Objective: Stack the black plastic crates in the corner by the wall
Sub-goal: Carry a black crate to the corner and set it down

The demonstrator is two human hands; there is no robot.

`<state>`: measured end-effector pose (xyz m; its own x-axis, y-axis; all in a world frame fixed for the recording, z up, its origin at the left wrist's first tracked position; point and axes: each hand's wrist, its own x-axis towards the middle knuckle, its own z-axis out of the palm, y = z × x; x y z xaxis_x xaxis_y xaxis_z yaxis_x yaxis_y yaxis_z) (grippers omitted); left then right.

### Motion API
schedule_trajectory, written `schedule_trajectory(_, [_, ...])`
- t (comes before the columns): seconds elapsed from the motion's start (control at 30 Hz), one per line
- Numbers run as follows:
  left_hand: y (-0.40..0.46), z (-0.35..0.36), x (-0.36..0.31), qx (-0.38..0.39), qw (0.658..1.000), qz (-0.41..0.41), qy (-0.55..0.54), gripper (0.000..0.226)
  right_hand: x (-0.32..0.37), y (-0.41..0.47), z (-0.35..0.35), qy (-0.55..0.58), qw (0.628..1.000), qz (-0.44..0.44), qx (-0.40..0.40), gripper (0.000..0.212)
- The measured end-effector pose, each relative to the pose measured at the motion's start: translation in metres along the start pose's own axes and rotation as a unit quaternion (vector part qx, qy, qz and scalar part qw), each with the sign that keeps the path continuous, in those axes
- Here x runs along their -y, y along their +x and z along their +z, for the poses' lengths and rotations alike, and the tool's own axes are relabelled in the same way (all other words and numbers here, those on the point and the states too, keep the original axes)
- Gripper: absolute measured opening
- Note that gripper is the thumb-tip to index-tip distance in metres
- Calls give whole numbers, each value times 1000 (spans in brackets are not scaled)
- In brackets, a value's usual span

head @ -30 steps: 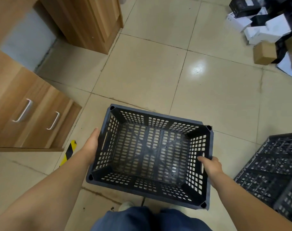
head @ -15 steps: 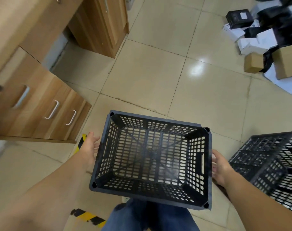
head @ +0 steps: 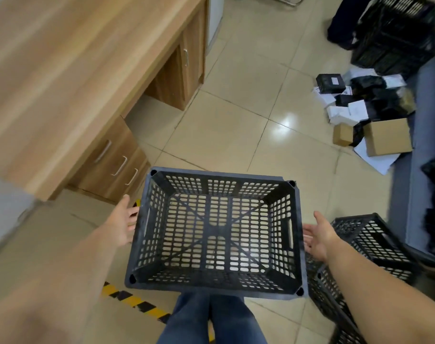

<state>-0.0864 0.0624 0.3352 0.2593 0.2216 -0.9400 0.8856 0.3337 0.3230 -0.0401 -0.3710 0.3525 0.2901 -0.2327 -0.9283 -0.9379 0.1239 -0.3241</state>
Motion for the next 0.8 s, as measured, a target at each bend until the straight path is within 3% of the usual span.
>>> schedule_trajectory(0.4, [-102, -60, 75, 8, 990, 22, -141, 80, 13, -60, 15, -121, 989, -67, 50, 76])
schedule_trajectory(0.57, [-124, -72, 139, -78, 979, 34, -183, 71, 13, -81, 29, -181, 978, -82, 71, 78])
schedule_trajectory(0.8, [-164, -103, 231, -132, 953, 30, -270, 69, 3, -107, 67, -285, 945, -97, 130, 80])
